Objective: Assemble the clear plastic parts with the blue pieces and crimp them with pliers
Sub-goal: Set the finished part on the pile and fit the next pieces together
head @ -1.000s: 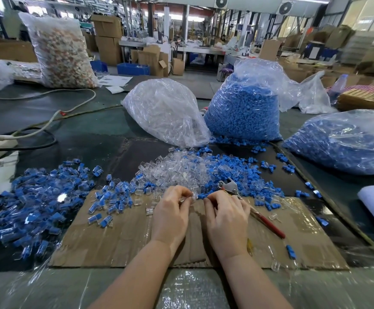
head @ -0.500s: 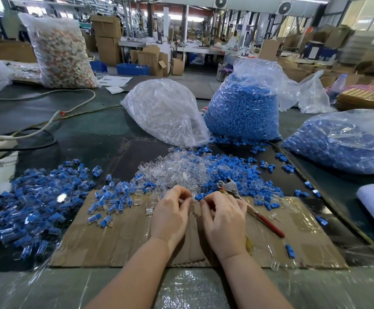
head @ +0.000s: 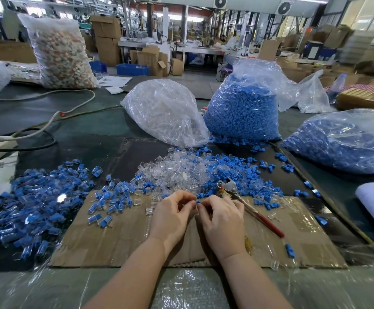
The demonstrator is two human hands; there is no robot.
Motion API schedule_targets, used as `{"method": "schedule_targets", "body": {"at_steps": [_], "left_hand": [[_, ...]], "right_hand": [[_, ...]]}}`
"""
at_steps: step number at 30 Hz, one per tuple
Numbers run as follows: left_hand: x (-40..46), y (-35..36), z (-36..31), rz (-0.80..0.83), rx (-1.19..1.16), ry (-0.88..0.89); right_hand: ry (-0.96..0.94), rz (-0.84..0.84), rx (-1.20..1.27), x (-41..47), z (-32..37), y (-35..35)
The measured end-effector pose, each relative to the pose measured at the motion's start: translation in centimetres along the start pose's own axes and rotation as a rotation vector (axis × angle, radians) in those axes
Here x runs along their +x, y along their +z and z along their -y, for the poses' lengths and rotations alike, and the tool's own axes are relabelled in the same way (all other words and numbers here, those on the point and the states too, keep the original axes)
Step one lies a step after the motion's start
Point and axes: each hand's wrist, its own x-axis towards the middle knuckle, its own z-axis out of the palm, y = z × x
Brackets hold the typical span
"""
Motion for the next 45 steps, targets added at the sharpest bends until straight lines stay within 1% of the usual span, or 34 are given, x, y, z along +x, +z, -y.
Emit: {"method": "schedule_targets", "body": {"at_steps": [4, 10, 14, 20, 31, 36, 37, 39, 40, 42, 44, 45], "left_hand": [[0.0, -0.2, -0.1, -0.011, -0.004, -0.003], [-0.1, -0.3, -0.4, -0.011, -0.022, 0.004], [0.0, -0.3, -0.3, -0.017, 0.005, 0.013], [0.0, -0.3, -0.3, -0.011, -0.009, 0.003], [0.2, -0.3, -0.2, -0.011, -0.03, -0.006], [0.3, -0.4, -0.1, -0.023, -0.027, 0.0], [0.3, -0.4, -0.1, -0.02, -0.038, -0.008], [0.2, -0.3, -0.1, -0.018, -0.059, -0.03], [0.2, -0.3, -0.1, -0.02, -0.056, -0.036], [0.1, -0.4, -0.1, -0.025, -0.039, -0.034], [0.1, -0.4, -0.2, -0.03, -0.034, -0.027], [0.1, -0.4, -0.2, -0.032, -0.034, -0.026]], "right_hand": [[-0.026, 0.02, 0.04, 0.0, 0.0, 0.0], [-0.087, -0.004, 0.041, 0.0, 0.2, -0.1], [-0.083, 0.018, 0.027, 0.0, 0.1, -0.2], [-0.081, 0.008, 0.017, 0.1, 0.2, -0.1], [-0.071, 0.066, 0.013, 0.2, 0.1, -0.1], [-0.128, -0.01, -0.029, 0.2, 0.4, -0.5], [-0.107, -0.033, -0.056, 0.3, 0.4, -0.7], [0.022, -0.043, -0.147, 0.7, 0.3, -1.5], [0.118, 0.012, -0.223, 0.9, 0.3, -2.0], [0.319, 0.223, -0.403, 1.3, -0.3, -3.1], [0.44, 0.414, -0.522, 1.5, -1.2, -4.0], [0.479, 0.481, -0.539, 1.6, -1.6, -4.4]]}}
